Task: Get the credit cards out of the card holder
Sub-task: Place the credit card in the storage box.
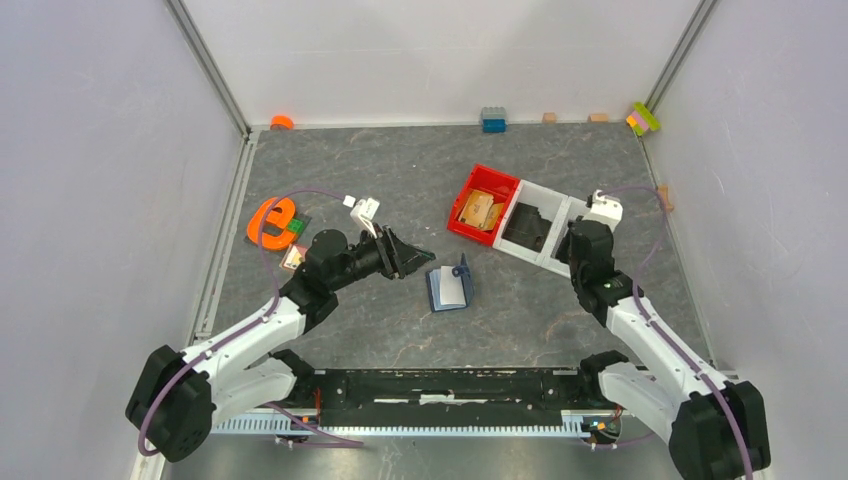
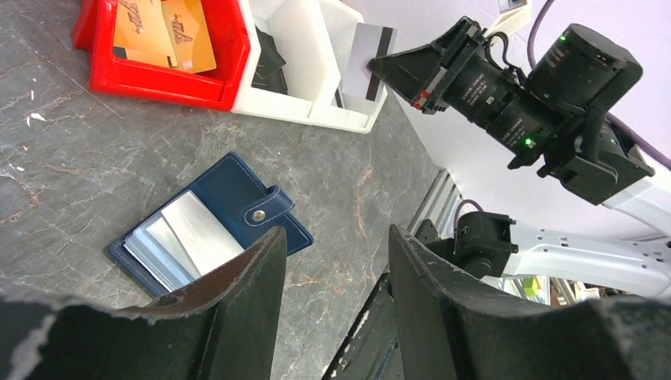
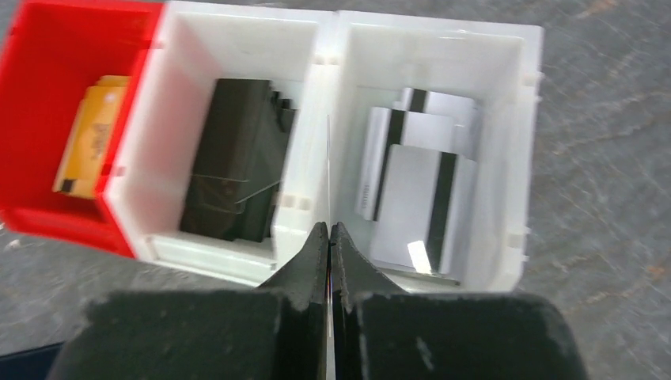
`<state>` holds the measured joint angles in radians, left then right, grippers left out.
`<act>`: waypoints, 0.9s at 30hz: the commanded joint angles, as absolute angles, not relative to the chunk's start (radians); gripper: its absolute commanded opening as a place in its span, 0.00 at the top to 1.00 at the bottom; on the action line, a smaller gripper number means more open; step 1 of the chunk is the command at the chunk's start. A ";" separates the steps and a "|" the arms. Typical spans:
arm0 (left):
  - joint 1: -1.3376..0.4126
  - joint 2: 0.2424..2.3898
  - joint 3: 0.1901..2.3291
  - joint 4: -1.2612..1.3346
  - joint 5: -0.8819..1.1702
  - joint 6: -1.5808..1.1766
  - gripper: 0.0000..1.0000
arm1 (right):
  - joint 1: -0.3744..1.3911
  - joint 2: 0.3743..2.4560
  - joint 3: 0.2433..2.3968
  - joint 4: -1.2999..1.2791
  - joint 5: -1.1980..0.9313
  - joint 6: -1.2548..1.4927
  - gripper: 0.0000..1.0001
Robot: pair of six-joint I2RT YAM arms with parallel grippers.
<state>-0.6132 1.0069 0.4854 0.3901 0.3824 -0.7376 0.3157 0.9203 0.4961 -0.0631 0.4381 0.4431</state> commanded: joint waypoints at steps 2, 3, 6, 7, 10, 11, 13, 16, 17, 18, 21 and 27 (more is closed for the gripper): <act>-0.615 0.991 0.503 0.398 0.364 -0.703 0.43 | 0.198 0.921 0.525 -0.089 0.420 0.439 1.00; -0.615 0.991 0.503 0.399 0.364 -0.703 0.43 | 0.170 0.924 0.518 -0.080 0.387 0.440 1.00; -0.615 0.993 0.501 0.398 0.362 -0.703 0.43 | 0.079 0.952 0.482 -0.011 0.215 0.443 1.00; -0.615 0.992 0.502 0.396 0.361 -0.700 0.43 | 0.055 0.973 0.476 0.005 0.161 0.445 1.00; -0.615 0.988 0.501 0.386 0.353 -0.695 0.43 | 0.006 1.061 0.501 0.041 0.034 0.451 1.00; -0.615 0.985 0.502 0.383 0.349 -0.691 0.43 | -0.030 1.083 0.511 0.044 0.005 0.450 1.00; -0.616 0.981 0.502 0.379 0.346 -0.689 0.43 | -0.063 1.122 0.521 0.070 -0.090 0.455 1.00; -0.615 0.980 0.500 0.377 0.342 -0.687 0.43 | -0.087 1.166 0.531 0.111 -0.175 0.467 0.99; -0.616 0.979 0.502 0.377 0.342 -0.686 0.43 | -0.090 1.180 0.538 0.109 -0.170 0.470 0.97; -0.616 0.981 0.502 0.376 0.342 -0.684 0.43 | -0.092 1.198 0.548 0.109 -0.167 0.473 0.95; -0.615 0.990 0.500 0.383 0.343 -0.689 0.43 | -0.098 1.244 0.575 0.085 -0.140 0.491 0.77; -0.615 1.017 0.506 0.384 0.343 -0.690 0.43 | -0.100 1.098 0.505 0.120 -0.094 0.507 0.43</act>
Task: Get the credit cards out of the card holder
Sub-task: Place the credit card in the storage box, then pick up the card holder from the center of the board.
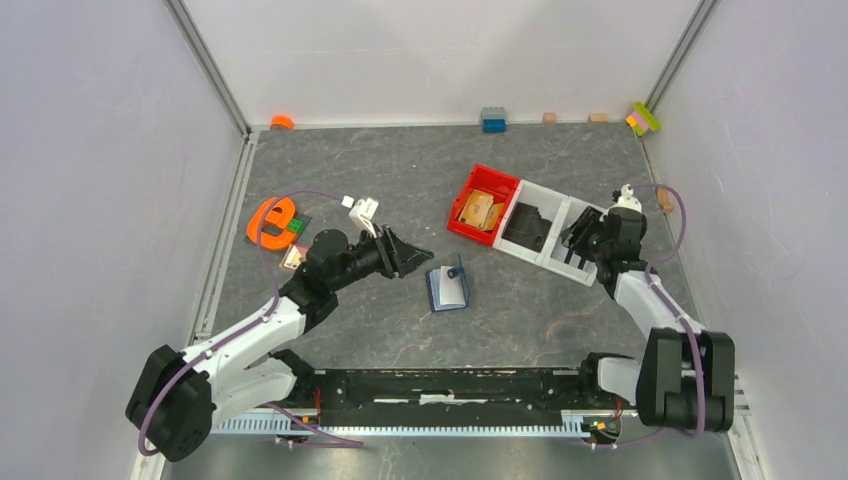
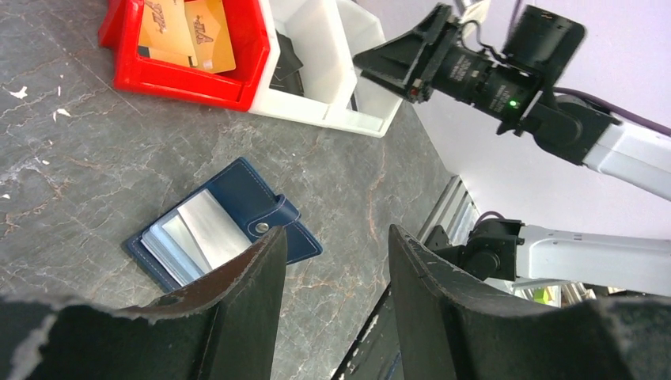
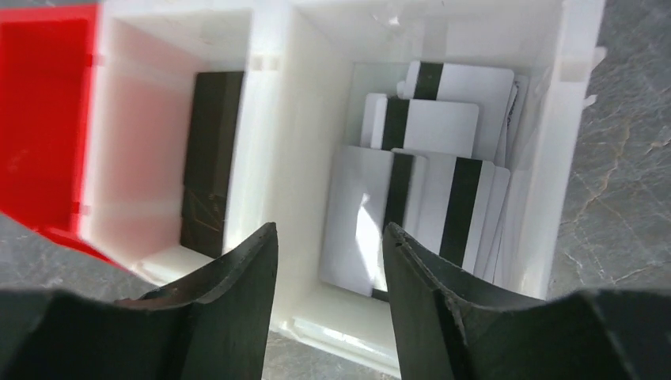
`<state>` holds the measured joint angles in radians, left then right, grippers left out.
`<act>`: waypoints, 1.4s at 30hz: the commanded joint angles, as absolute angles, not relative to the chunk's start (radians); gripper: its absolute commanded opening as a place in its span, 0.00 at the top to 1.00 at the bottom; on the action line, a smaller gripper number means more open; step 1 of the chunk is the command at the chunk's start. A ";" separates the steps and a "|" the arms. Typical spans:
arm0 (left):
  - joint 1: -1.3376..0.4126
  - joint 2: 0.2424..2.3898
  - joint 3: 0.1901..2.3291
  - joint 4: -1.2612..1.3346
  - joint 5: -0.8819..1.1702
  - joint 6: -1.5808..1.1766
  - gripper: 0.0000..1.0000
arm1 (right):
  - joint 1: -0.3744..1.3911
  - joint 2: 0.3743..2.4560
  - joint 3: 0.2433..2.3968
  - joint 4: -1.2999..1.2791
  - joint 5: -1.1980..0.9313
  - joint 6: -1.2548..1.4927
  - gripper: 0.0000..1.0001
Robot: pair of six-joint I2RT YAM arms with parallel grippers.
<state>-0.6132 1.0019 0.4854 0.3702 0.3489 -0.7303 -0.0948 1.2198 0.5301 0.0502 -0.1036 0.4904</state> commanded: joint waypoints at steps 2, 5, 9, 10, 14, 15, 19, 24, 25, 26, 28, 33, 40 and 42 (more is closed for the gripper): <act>-0.616 1.031 0.513 0.369 0.333 -0.692 0.43 | -0.100 1.028 0.483 0.137 -0.131 0.497 0.42; -0.615 1.067 0.549 0.274 0.281 -0.692 0.43 | -0.093 0.958 0.461 0.183 -0.275 0.476 0.33; -0.615 1.137 0.603 0.180 0.249 -0.675 0.44 | 0.021 0.911 0.433 0.243 -0.379 0.458 0.02; -0.615 1.151 0.607 0.179 0.248 -0.676 0.44 | 0.072 0.908 0.440 0.237 -0.373 0.443 0.02; -0.615 1.172 0.614 0.173 0.245 -0.676 0.44 | 0.251 0.927 0.495 0.152 -0.303 0.366 0.02; -0.615 1.172 0.616 0.170 0.246 -0.679 0.44 | 0.279 0.932 0.499 0.147 -0.302 0.362 0.02; -0.615 1.155 0.612 0.171 0.258 -0.697 0.45 | 0.364 0.947 0.483 0.218 -0.336 0.360 0.02; -0.615 1.151 0.599 0.236 0.273 -0.758 0.45 | 0.509 1.034 0.511 0.250 -0.315 0.351 0.02; -0.615 1.154 0.614 0.215 0.264 -0.760 0.45 | 0.538 1.062 0.522 0.236 -0.289 0.347 0.02; -0.615 1.157 0.634 0.185 0.239 -0.767 0.45 | 0.573 1.088 0.538 0.223 -0.264 0.345 0.02; -0.615 1.163 0.661 0.158 0.209 -0.790 0.46 | 0.641 1.143 0.569 0.201 -0.219 0.337 0.02; -0.615 1.148 0.650 0.184 0.131 -0.734 0.46 | 0.811 1.313 0.679 0.107 -0.013 0.330 0.02; -0.614 1.088 0.616 0.165 0.035 -0.640 0.45 | 1.017 1.595 0.938 -0.195 0.368 0.327 0.02; -0.614 1.066 0.603 0.163 0.013 -0.631 0.45 | 1.048 1.637 0.990 -0.258 0.473 0.333 0.02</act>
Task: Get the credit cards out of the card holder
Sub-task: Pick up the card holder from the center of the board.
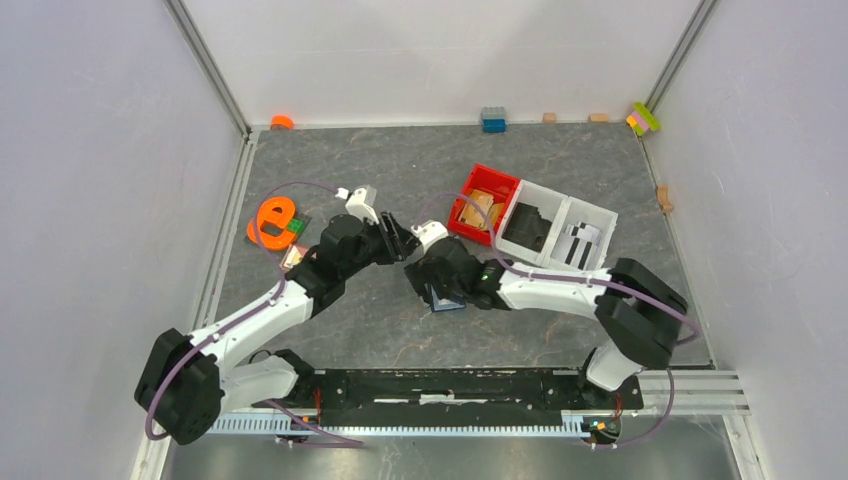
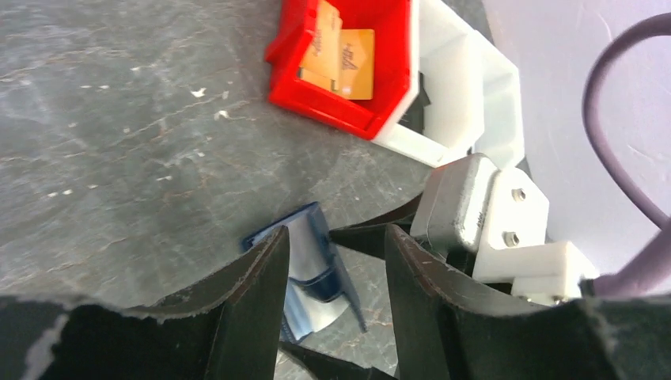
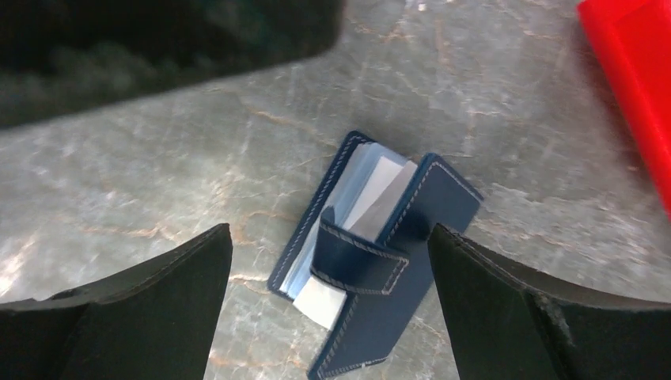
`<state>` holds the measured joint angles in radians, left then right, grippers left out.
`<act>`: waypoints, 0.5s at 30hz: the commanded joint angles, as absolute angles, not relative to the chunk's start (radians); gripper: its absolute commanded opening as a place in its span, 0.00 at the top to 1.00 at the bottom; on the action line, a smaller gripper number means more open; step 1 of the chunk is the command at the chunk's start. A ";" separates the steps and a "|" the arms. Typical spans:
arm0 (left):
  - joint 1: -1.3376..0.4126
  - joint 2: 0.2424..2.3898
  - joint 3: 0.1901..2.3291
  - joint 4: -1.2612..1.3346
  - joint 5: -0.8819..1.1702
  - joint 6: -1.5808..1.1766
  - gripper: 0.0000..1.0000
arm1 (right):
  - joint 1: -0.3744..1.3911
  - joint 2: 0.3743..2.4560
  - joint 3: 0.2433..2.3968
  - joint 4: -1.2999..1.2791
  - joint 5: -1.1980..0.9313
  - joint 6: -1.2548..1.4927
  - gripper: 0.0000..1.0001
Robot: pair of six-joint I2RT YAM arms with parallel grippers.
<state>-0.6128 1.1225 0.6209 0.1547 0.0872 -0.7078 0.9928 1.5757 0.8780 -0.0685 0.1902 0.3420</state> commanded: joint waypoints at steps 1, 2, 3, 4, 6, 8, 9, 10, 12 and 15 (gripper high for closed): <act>-0.614 1.059 0.598 0.163 0.007 -0.628 0.45 | 1.052 1.640 0.995 -0.265 0.494 0.335 0.02; -0.614 1.053 0.592 0.163 0.003 -0.627 0.44 | 1.052 1.635 0.990 -0.259 0.495 0.337 0.02; -0.614 1.050 0.589 0.163 0.003 -0.628 0.44 | 1.053 1.625 0.981 -0.251 0.495 0.339 0.02; -0.614 1.050 0.587 0.163 0.004 -0.626 0.44 | 1.052 1.614 0.974 -0.246 0.499 0.338 0.02; -0.614 1.059 0.586 0.161 0.003 -0.626 0.44 | 1.053 1.604 0.966 -0.248 0.523 0.340 0.02; -0.614 1.069 0.588 0.160 0.004 -0.623 0.44 | 1.053 1.610 0.968 -0.261 0.544 0.340 0.02; -0.614 1.075 0.590 0.157 0.006 -0.623 0.44 | 1.052 1.620 0.973 -0.273 0.549 0.339 0.02; -0.614 1.076 0.593 0.153 0.011 -0.622 0.44 | 1.049 1.634 0.981 -0.279 0.537 0.336 0.02; -0.614 1.079 0.596 0.147 0.015 -0.619 0.44 | 1.038 1.660 0.988 -0.275 0.476 0.331 0.02; -0.614 1.072 0.591 0.146 0.015 -0.619 0.44 | 1.013 1.683 0.986 -0.258 0.377 0.328 0.02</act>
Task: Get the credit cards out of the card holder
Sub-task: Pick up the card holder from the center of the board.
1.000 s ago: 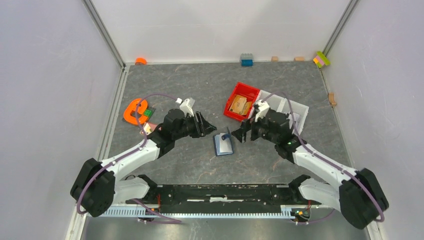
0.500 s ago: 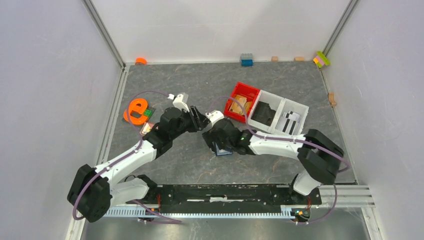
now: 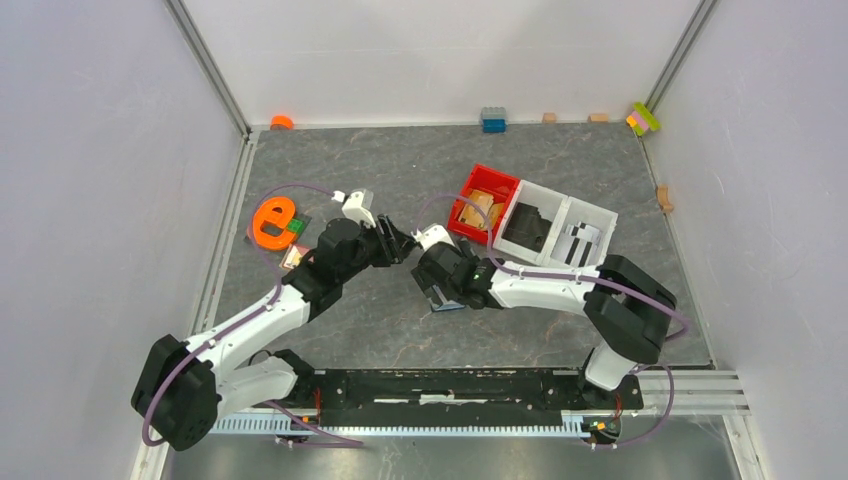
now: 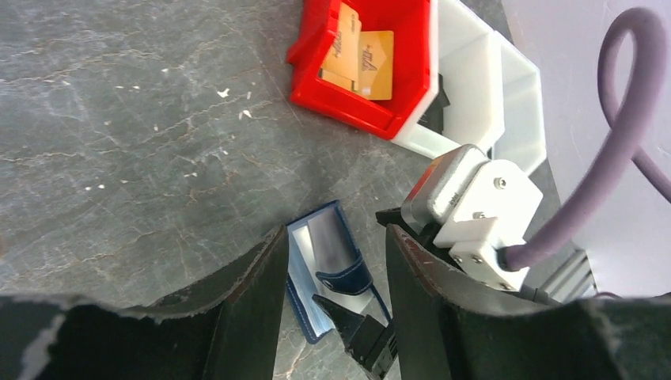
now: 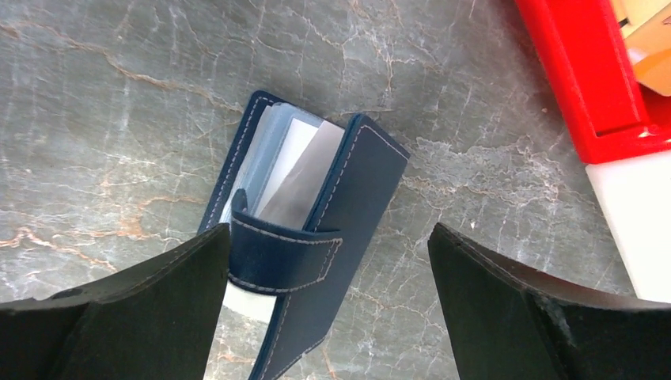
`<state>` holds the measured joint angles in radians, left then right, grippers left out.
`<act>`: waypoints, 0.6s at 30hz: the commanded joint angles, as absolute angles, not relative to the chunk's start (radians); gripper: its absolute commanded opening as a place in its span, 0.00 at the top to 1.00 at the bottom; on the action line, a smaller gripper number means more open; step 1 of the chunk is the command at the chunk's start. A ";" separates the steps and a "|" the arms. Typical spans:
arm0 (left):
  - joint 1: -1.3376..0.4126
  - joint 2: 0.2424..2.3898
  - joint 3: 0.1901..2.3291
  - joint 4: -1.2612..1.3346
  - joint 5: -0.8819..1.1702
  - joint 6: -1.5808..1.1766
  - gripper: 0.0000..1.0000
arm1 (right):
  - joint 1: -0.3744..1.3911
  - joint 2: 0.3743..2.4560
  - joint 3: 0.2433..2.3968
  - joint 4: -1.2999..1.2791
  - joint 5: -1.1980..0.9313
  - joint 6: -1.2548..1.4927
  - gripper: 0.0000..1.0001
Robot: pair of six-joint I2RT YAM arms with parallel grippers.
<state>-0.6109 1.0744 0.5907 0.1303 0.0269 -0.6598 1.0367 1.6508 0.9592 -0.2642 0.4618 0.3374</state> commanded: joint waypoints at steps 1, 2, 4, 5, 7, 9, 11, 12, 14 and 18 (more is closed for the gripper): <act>-0.614 1.070 0.590 0.146 0.012 -0.618 0.44 | 1.002 1.686 0.980 -0.252 0.353 0.328 0.02; -0.614 1.069 0.589 0.146 0.010 -0.617 0.44 | 0.993 1.684 0.973 -0.243 0.337 0.330 0.02; -0.614 1.067 0.588 0.146 0.009 -0.616 0.44 | 0.971 1.678 0.952 -0.216 0.289 0.326 0.02; -0.614 1.066 0.588 0.146 0.011 -0.615 0.44 | 0.964 1.677 0.945 -0.208 0.267 0.325 0.02; -0.614 1.065 0.589 0.144 0.011 -0.615 0.44 | 0.956 1.685 0.945 -0.207 0.251 0.324 0.02; -0.614 1.065 0.588 0.143 0.011 -0.615 0.44 | 0.952 1.695 0.949 -0.208 0.237 0.319 0.04; -0.614 1.064 0.587 0.143 0.012 -0.614 0.44 | 0.952 1.702 0.955 -0.208 0.217 0.315 0.07; -0.614 1.064 0.587 0.143 0.014 -0.615 0.44 | 0.952 1.705 0.957 -0.210 0.213 0.314 0.09; -0.614 1.064 0.587 0.143 0.013 -0.614 0.44 | 0.952 1.709 0.959 -0.209 0.200 0.310 0.14; -0.614 1.066 0.588 0.143 0.014 -0.615 0.44 | 0.951 1.719 0.966 -0.215 0.185 0.306 0.25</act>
<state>-0.6109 1.0744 0.5884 0.1139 0.0181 -0.6559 0.9508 1.7012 0.9512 -0.2237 0.2180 0.3225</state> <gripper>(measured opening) 0.557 0.797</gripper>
